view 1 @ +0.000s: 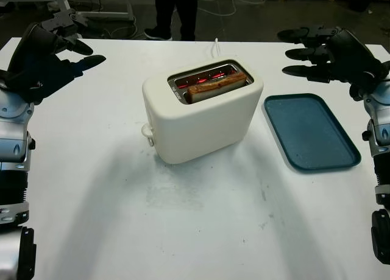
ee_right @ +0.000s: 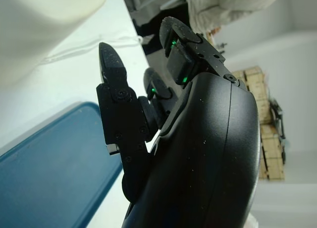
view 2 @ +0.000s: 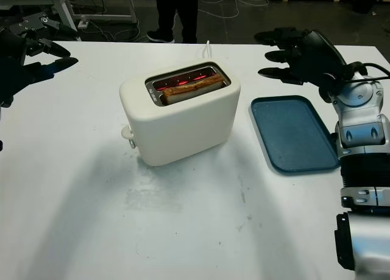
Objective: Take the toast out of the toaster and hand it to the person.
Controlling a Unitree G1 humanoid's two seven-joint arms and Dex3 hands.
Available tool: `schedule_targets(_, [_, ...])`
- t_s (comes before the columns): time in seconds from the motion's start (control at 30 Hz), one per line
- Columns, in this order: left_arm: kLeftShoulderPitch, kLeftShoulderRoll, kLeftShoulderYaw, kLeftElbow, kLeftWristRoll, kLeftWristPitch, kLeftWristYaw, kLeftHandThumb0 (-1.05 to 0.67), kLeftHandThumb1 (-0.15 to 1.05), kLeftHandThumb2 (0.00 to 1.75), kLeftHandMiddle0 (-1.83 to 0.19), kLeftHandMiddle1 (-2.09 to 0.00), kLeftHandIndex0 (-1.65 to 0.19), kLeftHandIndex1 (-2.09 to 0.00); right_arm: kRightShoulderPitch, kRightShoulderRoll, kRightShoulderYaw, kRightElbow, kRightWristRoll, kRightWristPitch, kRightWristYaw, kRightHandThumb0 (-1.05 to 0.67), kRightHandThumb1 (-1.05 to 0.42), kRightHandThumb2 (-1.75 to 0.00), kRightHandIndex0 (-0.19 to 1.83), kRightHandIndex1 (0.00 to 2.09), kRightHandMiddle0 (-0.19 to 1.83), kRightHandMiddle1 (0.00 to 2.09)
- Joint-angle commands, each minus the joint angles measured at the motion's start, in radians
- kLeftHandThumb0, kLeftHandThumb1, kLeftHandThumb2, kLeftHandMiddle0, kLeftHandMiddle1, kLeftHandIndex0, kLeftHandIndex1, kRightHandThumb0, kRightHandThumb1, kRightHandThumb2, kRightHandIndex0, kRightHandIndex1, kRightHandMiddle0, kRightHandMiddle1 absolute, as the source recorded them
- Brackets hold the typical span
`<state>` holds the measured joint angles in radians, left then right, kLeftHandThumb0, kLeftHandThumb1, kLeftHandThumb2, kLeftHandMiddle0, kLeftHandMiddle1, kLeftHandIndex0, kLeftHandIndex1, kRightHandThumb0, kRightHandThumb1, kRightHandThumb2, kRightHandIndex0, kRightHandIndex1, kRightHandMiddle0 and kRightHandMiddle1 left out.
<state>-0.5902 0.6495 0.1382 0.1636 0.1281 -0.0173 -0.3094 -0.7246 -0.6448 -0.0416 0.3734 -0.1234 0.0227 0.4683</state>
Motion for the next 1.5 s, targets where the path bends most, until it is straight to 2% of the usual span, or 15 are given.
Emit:
schedule_targets(0.0, [-0.006, 0.009, -0.005, -0.015, 0.006, -0.002, -0.003, -0.55, 0.92, 0.08, -0.44, -1.03, -0.44, -0.83, 0.005, 0.002, -0.005, -0.01, 0.015, -0.004, 0.005, -0.27, -0.92, -0.04, 0.61, 0.03, 0.57, 0.02])
schedule_targets(0.37, [0.004, 0.002, -0.007, -0.006, -0.01, -0.031, -0.009, -0.63, 0.92, 0.09, -0.43, -1.06, -0.43, -0.85, 0.0, -0.002, 0.016, 0.0, 0.005, -0.041, 0.019, -0.32, -0.92, -0.07, 0.61, 0.02, 0.57, 0.01])
schedule_targets(0.5, [0.004, 0.011, -0.014, 0.003, 0.002, -0.057, -0.01, -0.66, 0.92, 0.13, -0.42, -1.07, -0.42, -0.86, -0.006, 0.005, 0.008, -0.017, 0.015, -0.004, 0.019, -0.31, -0.92, -0.05, 0.61, 0.02, 0.57, 0.01])
schedule_targets(0.67, [-0.002, 0.006, -0.019, -0.004, -0.002, -0.033, -0.023, -0.64, 0.92, 0.11, -0.43, -1.06, -0.4, -0.86, -0.006, -0.003, 0.01, -0.029, 0.007, -0.024, 0.016, -0.29, -0.92, -0.02, 0.63, 0.03, 0.58, 0.01])
schedule_targets(0.77, [-0.008, 0.012, -0.03, 0.008, 0.016, -0.056, -0.022, -0.66, 0.92, 0.13, -0.43, -1.05, -0.4, -0.87, -0.006, 0.0, 0.007, -0.031, 0.015, -0.022, 0.022, -0.28, -0.92, -0.03, 0.63, 0.03, 0.58, 0.01])
schedule_targets(1.47, [-0.014, -0.036, -0.029, -0.042, -0.011, 0.062, -0.017, -0.69, 0.92, 0.11, -0.39, -1.05, -0.38, -0.85, -0.002, 0.012, 0.015, -0.07, -0.002, 0.005, 0.012, -0.3, -0.92, -0.02, 0.63, 0.02, 0.58, 0.0])
